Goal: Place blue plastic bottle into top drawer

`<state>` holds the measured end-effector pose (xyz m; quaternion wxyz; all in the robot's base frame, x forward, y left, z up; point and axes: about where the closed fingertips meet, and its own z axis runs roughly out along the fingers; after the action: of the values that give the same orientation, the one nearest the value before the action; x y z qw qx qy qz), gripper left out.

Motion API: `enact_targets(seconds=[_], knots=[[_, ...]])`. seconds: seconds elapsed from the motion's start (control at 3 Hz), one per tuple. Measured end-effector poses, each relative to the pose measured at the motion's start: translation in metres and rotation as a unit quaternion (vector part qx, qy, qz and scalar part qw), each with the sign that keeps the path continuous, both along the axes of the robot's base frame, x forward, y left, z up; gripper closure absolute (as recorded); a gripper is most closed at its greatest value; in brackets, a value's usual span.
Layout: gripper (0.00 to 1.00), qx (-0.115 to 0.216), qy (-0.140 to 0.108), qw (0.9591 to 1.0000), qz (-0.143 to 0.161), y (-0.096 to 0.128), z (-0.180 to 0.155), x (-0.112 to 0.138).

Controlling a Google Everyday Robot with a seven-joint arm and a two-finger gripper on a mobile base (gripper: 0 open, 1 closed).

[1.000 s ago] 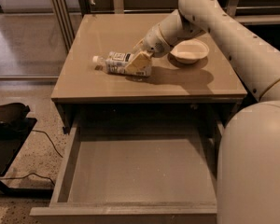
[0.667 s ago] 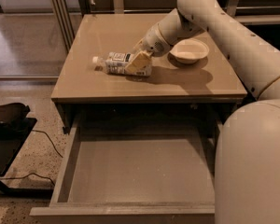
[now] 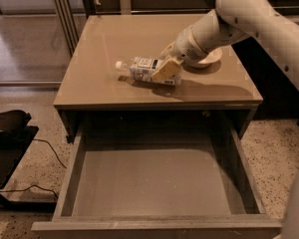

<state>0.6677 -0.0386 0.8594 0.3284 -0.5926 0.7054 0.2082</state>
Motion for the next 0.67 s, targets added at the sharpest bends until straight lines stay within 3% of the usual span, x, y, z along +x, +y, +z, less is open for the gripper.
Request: enact_targets(seconds=[0.67], knots=[[1.0,0.004,-0.045,0.9984,-0.033,-0.059,0.023,-0.078]])
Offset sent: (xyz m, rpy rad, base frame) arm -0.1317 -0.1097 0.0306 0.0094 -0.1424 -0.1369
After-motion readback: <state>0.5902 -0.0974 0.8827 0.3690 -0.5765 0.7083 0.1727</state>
